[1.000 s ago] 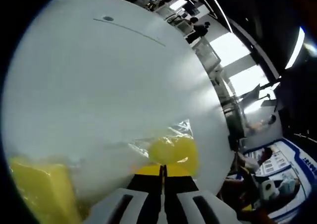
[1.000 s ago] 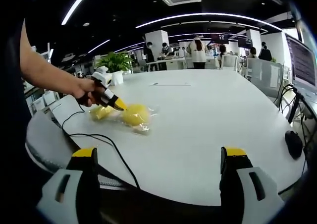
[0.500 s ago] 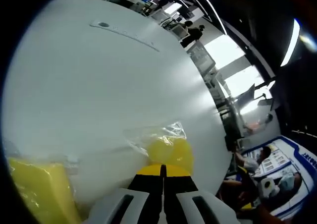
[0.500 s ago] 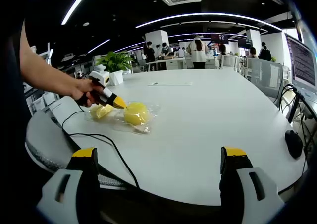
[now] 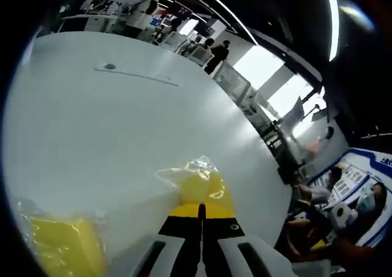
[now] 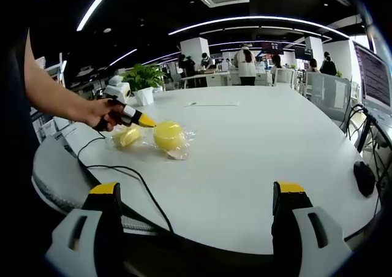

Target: Compare the silicone blocks by pressing each to a similar depth, holding the contact briefly, and releasing to observe deformation and rebound differences across the visible hardness samples.

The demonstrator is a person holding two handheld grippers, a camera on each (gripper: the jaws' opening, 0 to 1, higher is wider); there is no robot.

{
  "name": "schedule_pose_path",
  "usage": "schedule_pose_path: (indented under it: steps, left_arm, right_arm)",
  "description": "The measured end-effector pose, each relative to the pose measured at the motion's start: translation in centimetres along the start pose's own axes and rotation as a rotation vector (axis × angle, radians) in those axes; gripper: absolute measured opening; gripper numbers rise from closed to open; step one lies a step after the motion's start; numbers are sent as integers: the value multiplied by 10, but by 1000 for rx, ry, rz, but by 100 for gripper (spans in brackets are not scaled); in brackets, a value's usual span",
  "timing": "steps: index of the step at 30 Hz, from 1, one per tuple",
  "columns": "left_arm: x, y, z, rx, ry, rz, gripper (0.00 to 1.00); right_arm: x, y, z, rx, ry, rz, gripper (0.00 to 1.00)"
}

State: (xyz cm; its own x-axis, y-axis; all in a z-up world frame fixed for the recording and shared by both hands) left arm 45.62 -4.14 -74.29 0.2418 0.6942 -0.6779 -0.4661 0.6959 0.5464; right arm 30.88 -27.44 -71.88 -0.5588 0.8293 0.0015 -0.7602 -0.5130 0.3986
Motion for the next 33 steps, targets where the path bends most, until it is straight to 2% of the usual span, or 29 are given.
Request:
schedule_pose_path:
  steps: [8, 11, 13, 15, 18, 21, 25, 27, 28, 29, 30, 31, 33]
  left_arm:
    - [-4, 6, 1, 11, 24, -41, 0]
    - [-1, 6, -1, 18, 21, -36, 0]
    - [3, 5, -2, 17, 53, -40, 0]
    - [6, 3, -6, 34, 138, -49, 0]
    - [17, 2, -9, 42, 129, -8, 0]
    - [22, 0, -12, 58, 193, 8, 0]
    - [22, -1, -10, 58, 231, 15, 2]
    - [26, 0, 0, 6, 266, 32, 8]
    - [23, -1, 5, -21, 291, 11, 16]
    - [22, -2, 5, -18, 285, 7, 27]
    - [21, -3, 5, -17, 277, 8, 33]
    - [19, -5, 6, -13, 267, 7, 38]
    - [21, -9, 5, 12, 204, 48, 45]
  right_arm:
    - [2, -2, 3, -8, 3, 2, 97]
    - [2, -2, 2, -5, 2, 4, 97]
    - [3, -2, 0, -1, 3, 6, 97]
    - [3, -1, 0, -3, 4, 6, 97]
    - [2, -1, -1, 0, 5, 3, 97]
    - [1, 0, -1, 0, 4, 2, 97]
    - [1, -1, -3, 4, 4, 3, 97]
    - [0, -1, -4, 5, 3, 3, 97]
    - [0, -1, -4, 4, 4, 3, 97]
    - [0, -2, -4, 4, 4, 2, 97]
    - [1, -2, -4, 4, 3, 3, 97]
    - [2, -2, -4, 5, 4, 4, 97]
    - [2, -2, -5, 7, 8, 5, 97]
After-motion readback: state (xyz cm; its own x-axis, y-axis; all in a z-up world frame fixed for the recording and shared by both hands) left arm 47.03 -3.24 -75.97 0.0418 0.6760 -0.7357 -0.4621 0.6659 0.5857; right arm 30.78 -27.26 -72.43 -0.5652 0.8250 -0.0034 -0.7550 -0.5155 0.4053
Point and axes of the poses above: the point that each gripper's makers call its tool centre point, and the gripper's own axes: y roughly backward along the fingers, x roughly to its left, z roughly out of its top, the point moved 1 cm from there along y, roughly backward along the fingers, and after that the axes turned 9 degrees about y, right-handed, at the moved point
